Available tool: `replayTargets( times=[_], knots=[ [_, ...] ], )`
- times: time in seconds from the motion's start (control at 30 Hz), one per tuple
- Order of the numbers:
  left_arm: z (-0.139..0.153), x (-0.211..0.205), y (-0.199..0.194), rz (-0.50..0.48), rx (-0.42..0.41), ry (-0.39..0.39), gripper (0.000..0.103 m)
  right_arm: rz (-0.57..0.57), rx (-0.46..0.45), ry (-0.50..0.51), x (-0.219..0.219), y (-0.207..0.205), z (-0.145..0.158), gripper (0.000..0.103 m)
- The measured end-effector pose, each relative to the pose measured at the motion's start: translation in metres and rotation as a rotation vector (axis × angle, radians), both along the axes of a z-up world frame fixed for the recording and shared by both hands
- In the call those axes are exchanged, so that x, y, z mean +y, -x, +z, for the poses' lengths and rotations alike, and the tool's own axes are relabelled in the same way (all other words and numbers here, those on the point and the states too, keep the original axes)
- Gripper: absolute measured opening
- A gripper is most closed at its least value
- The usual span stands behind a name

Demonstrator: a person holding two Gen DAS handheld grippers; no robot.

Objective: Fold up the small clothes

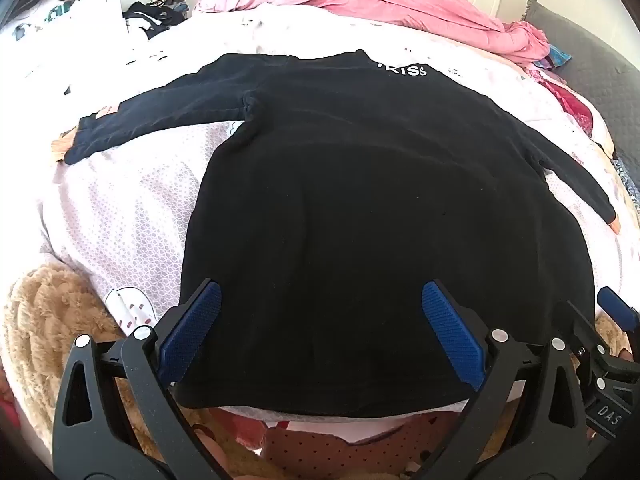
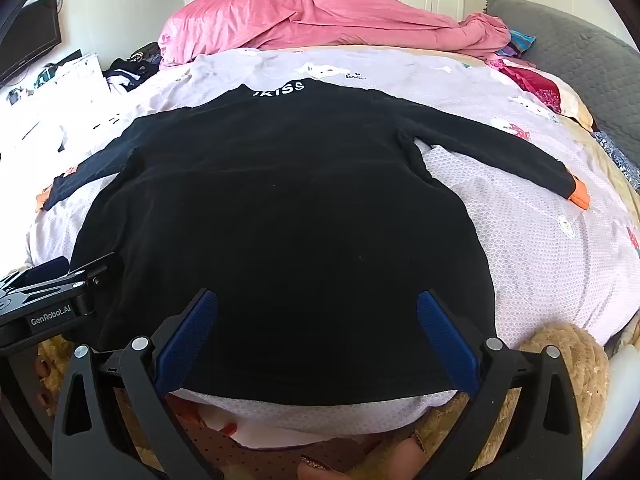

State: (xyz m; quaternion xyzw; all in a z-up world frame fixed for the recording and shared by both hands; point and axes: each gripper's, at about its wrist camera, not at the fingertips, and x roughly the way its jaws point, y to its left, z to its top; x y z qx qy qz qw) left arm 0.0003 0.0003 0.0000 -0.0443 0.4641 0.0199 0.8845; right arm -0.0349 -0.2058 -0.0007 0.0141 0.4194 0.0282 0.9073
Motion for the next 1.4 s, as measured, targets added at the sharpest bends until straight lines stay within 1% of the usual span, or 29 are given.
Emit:
replayTargets(
  times=[0.33, 0.4, 0.47, 1.4],
  knots=[
    [0.001, -0.0009, -0.0036, 0.003, -0.008, -0.012, 0.095, 0.002, 0.004, 0.009, 0.0053, 0.0011, 0.0031, 0.099],
    [0.0063, -0.0001, 0.0025, 0.0, -0.015, -0.005, 0.095, 0.003, 0.005, 0.009, 0.0064, 0.0025, 0.0033, 0.099],
    [0.0032, 0.0006, -0.0004, 0.0, -0.014, -0.006, 0.095, 0.002, 0.005, 0.012, 0.0077, 0.0018, 0.0036, 0.099],
    [0.0045, 0.0018, 0.0008, 0.001, -0.02, -0.008, 0.095, -0.011, 0.01, 0.001, -0.0009, 0.0016, 0.0004, 0.099]
  ],
)
